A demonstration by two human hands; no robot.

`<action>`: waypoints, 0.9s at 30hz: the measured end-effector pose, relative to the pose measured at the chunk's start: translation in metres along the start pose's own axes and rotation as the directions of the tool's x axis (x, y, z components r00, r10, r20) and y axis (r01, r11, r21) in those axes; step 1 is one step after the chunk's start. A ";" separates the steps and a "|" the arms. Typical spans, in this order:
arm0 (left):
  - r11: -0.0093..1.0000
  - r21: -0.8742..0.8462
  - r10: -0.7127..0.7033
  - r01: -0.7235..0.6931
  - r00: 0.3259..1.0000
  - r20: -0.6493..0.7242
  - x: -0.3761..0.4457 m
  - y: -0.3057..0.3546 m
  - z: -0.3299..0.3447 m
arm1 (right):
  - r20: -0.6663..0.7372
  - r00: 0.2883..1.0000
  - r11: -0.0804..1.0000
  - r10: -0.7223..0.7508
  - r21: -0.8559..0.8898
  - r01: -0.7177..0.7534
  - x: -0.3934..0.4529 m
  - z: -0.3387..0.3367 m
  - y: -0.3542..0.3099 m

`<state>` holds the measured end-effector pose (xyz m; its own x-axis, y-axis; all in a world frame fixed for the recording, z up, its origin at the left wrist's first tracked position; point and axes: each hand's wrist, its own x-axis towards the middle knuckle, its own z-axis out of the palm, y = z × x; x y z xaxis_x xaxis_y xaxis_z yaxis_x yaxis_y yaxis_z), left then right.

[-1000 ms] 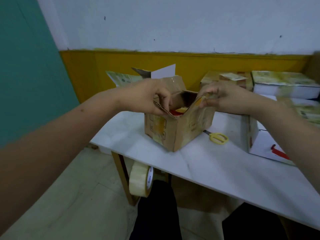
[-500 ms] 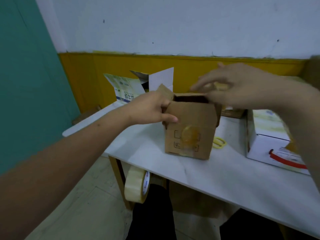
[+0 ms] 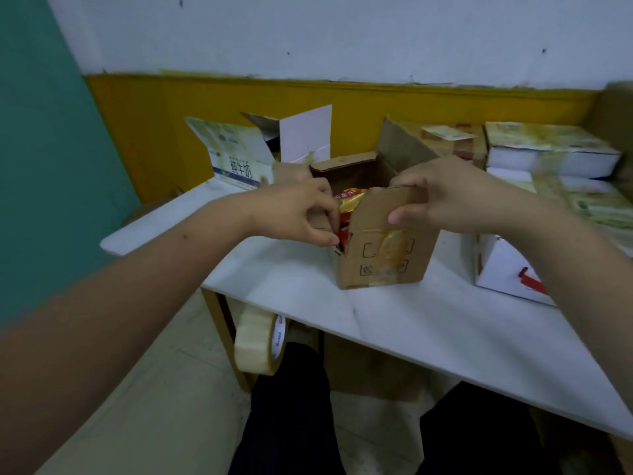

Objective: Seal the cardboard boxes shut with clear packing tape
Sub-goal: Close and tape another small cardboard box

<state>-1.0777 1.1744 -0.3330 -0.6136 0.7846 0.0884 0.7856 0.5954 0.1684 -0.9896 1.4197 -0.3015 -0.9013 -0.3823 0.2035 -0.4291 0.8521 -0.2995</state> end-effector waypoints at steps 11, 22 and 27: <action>0.998 0.053 -0.001 0.016 0.961 -0.276 -0.025 0.014 0.035 | -0.136 0.983 0.920 -0.121 -0.387 0.060 -0.009 0.020 0.002; 0.048 -0.898 -0.946 0.436 0.307 0.099 -0.134 0.008 0.138 | -0.542 0.609 0.806 -0.579 -0.491 0.329 -0.033 0.128 -0.061; 0.001 -0.895 -0.665 0.445 0.669 0.332 -0.135 -0.024 0.153 | -0.280 0.896 0.938 -0.344 -0.138 0.317 0.000 0.177 -0.041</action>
<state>-1.0019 1.0803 -0.4993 -0.9065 0.1869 -0.3786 -0.3434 0.1954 0.9186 -0.9822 1.3213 -0.4545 -0.6438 -0.5355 0.5465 -0.6800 0.7279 -0.0878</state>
